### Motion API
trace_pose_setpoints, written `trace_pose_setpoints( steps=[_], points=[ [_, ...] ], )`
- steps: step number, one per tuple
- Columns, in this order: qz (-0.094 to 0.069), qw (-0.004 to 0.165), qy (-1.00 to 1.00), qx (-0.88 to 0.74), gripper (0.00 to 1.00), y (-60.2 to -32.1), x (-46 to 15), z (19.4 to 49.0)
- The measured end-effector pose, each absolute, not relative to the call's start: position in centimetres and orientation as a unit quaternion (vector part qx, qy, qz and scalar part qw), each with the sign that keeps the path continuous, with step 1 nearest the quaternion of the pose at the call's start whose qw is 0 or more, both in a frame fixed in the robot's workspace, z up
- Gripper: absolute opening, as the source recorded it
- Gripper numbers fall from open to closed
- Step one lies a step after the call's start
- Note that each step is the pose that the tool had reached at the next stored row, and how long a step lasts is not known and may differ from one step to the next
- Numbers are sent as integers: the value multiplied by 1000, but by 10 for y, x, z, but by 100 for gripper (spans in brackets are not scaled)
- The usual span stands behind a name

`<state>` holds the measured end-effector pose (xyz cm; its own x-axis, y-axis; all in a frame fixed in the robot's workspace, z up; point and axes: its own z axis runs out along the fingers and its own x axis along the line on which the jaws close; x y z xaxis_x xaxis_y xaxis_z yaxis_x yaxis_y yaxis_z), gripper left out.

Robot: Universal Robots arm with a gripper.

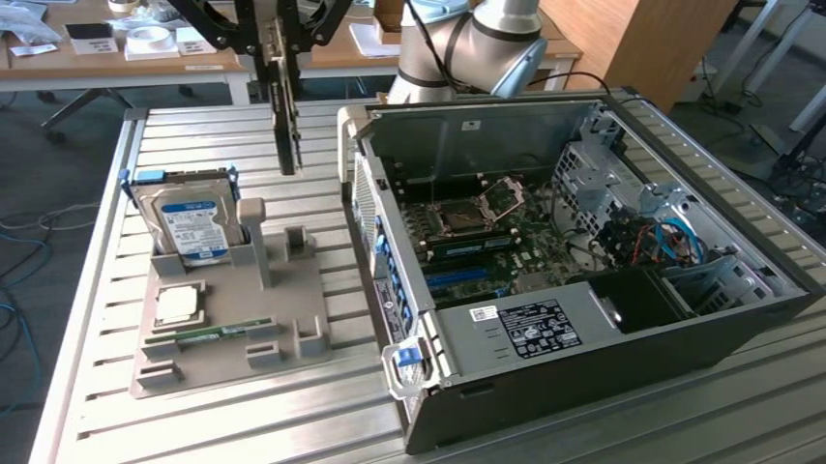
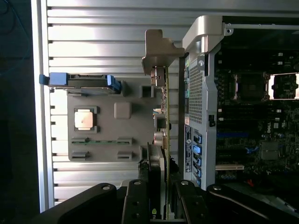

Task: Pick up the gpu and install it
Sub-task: 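Pick up the gpu and move the gpu toward the slot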

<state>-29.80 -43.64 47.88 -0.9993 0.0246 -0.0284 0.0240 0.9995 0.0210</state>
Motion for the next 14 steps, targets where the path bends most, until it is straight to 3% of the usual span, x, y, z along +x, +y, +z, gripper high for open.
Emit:
trace_pose_setpoints(
  steps=[14],
  points=[
    [10,14,1000,12,27,-436,-269,479]
  ],
)
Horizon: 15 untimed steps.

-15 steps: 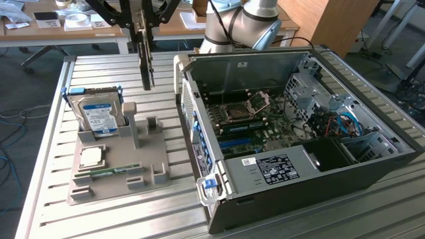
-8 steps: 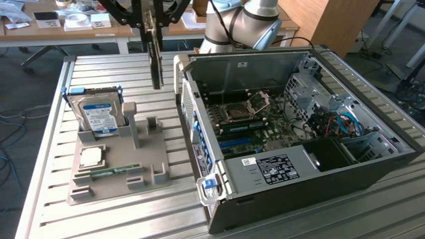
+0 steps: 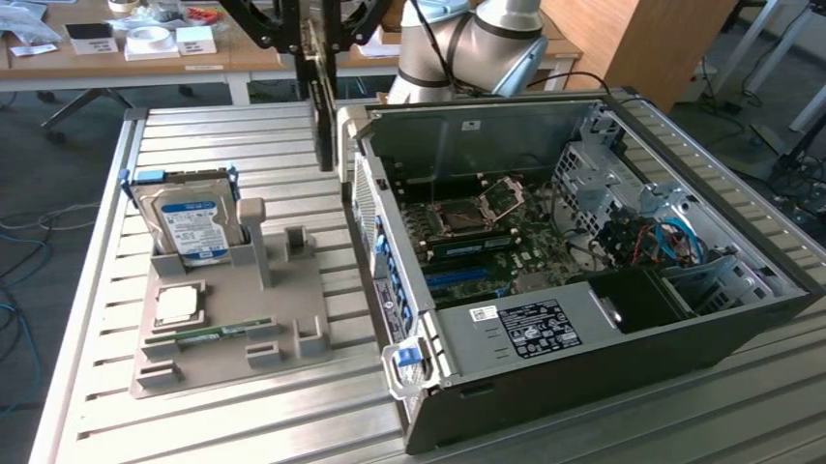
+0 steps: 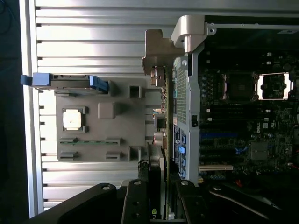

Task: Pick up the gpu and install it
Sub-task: 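Pick up the gpu and move the gpu toward the slot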

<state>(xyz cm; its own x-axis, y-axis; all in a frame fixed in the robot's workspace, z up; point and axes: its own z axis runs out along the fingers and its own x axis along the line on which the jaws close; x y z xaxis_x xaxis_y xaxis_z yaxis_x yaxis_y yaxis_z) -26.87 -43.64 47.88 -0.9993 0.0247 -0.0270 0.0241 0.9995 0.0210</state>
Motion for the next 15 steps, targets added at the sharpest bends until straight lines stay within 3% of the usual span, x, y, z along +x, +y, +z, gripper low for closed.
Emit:
trace_pose_setpoints(
  steps=[15],
  points=[
    [10,14,1000,12,27,-436,-236,479]
  ],
)
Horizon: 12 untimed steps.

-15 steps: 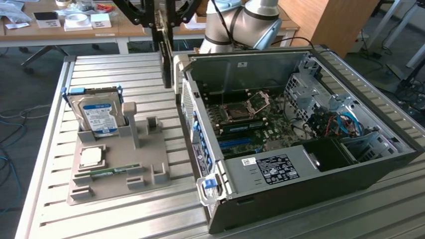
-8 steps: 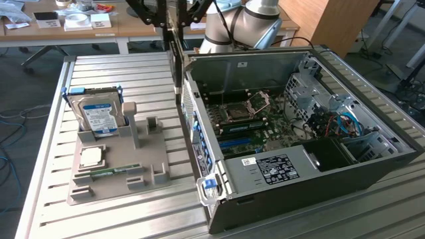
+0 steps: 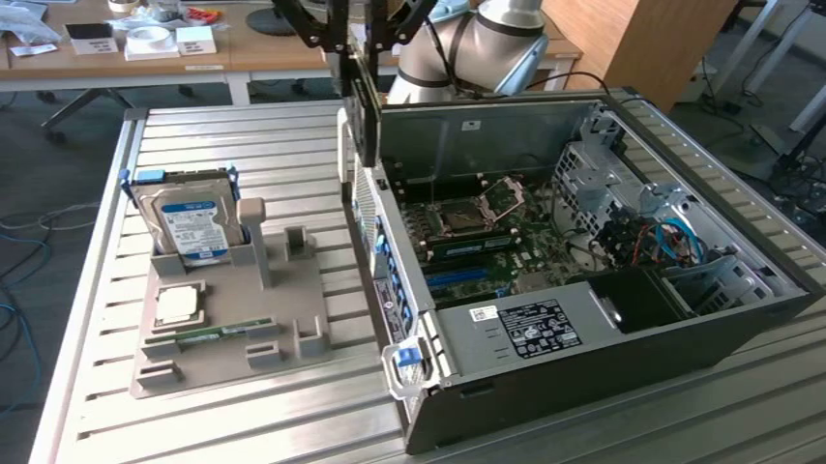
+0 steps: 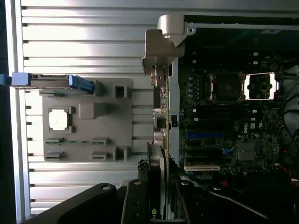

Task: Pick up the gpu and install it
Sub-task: 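Pick up the gpu and move the gpu toward the slot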

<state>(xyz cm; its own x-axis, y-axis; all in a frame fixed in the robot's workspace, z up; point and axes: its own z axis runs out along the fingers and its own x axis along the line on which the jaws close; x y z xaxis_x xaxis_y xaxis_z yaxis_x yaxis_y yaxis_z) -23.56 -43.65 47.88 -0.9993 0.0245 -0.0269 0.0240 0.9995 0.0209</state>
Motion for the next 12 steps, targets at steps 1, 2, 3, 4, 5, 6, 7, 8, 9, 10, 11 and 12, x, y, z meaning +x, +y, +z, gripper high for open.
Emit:
trace_pose_setpoints(
  steps=[1,2,3,4,5,6,7,8,9,10,11,12],
  points=[
    [10,14,1000,12,27,-436,-233,479],
    [10,14,1000,12,27,-436,-232,479],
    [10,14,1000,12,27,-436,-230,479],
    [10,14,1000,12,27,-436,-228,479],
    [10,14,1000,12,27,-436,-226,479],
    [10,14,1000,12,27,-436,-224,479],
    [10,14,1000,12,27,-436,-222,479],
    [10,14,1000,12,27,-436,-221,479],
    [10,14,1000,12,27,-436,-219,479],
    [10,14,1000,12,27,-436,-218,479],
    [10,14,1000,12,27,-436,-216,479],
    [10,14,1000,12,27,-436,-213,479]
  ],
)
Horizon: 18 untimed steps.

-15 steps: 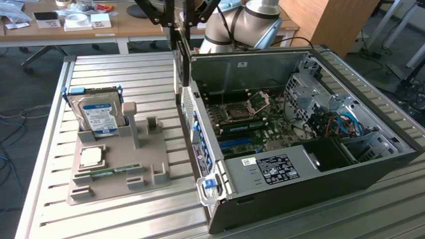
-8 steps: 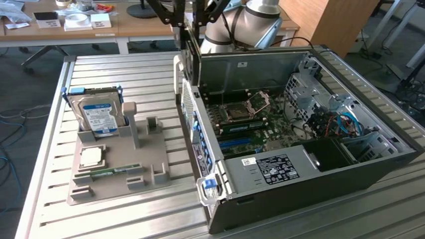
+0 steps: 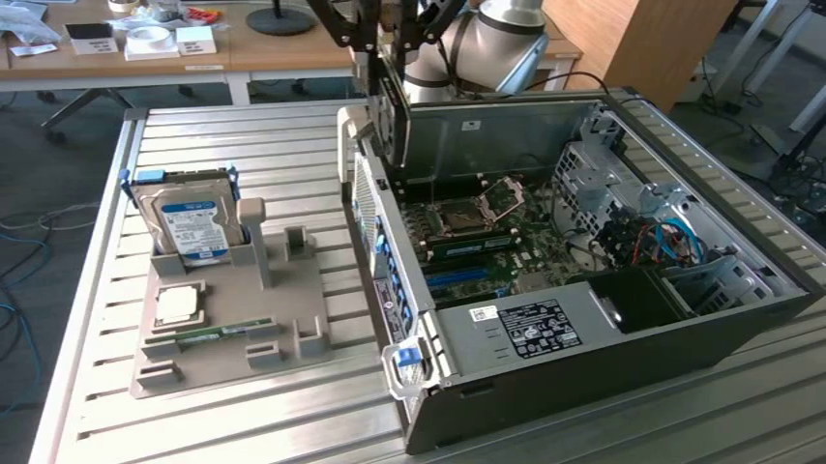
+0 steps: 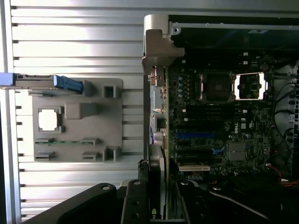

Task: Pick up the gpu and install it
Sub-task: 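Pick up the gpu and move the gpu toward the slot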

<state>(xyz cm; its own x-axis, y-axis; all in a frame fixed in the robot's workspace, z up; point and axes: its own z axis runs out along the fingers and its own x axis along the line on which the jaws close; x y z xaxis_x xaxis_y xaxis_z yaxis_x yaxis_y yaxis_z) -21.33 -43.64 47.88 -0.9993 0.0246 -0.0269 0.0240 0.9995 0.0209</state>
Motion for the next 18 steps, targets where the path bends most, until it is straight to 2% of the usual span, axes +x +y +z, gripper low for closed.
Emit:
trace_pose_setpoints(
  steps=[18],
  points=[
    [10,14,1000,12,27,-436,-189,479]
  ],
)
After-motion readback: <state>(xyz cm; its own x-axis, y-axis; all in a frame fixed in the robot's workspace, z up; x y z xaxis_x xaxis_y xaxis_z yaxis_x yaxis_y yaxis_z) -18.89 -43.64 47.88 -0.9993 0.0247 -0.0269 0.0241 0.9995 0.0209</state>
